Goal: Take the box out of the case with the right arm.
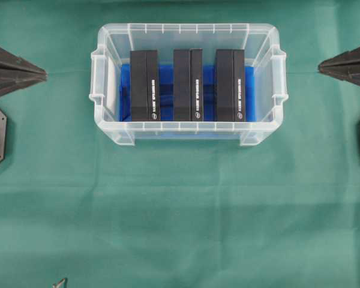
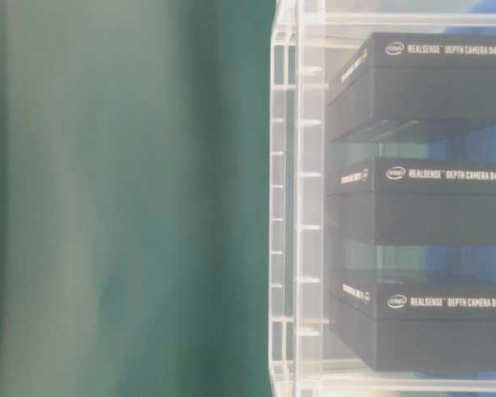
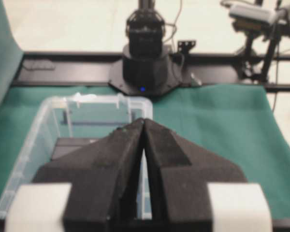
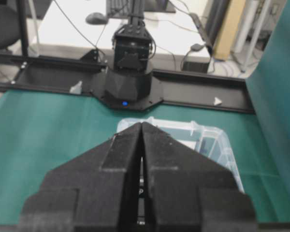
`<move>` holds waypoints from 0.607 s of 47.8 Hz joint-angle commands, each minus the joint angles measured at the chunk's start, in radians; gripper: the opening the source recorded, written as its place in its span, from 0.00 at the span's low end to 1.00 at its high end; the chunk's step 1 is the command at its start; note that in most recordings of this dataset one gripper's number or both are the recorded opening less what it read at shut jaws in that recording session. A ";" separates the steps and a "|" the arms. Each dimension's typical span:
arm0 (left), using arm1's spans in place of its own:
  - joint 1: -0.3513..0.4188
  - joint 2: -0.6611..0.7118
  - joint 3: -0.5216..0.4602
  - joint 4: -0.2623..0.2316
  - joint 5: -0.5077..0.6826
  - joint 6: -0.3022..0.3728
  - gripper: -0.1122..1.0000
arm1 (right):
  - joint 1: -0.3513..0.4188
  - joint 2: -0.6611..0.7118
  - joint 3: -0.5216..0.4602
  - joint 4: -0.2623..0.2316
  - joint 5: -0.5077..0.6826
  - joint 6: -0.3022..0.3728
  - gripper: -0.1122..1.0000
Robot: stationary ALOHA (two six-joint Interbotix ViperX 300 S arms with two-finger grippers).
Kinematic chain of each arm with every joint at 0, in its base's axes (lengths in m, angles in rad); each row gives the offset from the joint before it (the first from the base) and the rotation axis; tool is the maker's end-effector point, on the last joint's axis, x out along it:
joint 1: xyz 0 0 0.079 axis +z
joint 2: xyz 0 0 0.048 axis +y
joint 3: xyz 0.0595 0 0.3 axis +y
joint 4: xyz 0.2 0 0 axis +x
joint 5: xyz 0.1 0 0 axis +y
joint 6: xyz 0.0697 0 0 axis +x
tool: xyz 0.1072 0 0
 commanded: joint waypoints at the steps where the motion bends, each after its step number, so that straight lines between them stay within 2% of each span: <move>1: -0.002 0.009 -0.034 0.003 0.025 -0.003 0.10 | 0.000 0.008 -0.032 0.003 0.020 0.003 0.10; 9: -0.003 0.009 -0.046 0.003 0.057 -0.005 0.10 | 0.000 0.008 -0.038 0.003 0.092 0.052 0.10; 16: -0.015 0.009 -0.074 0.003 0.137 -0.002 0.10 | 0.000 0.011 -0.060 0.002 0.258 0.109 0.10; 24: -0.037 0.014 -0.083 -0.006 0.204 -0.014 0.10 | 0.000 0.051 -0.141 0.000 0.672 0.175 0.10; 29: -0.069 0.041 -0.104 -0.008 0.400 -0.071 0.10 | 0.000 0.092 -0.189 -0.003 0.946 0.213 0.10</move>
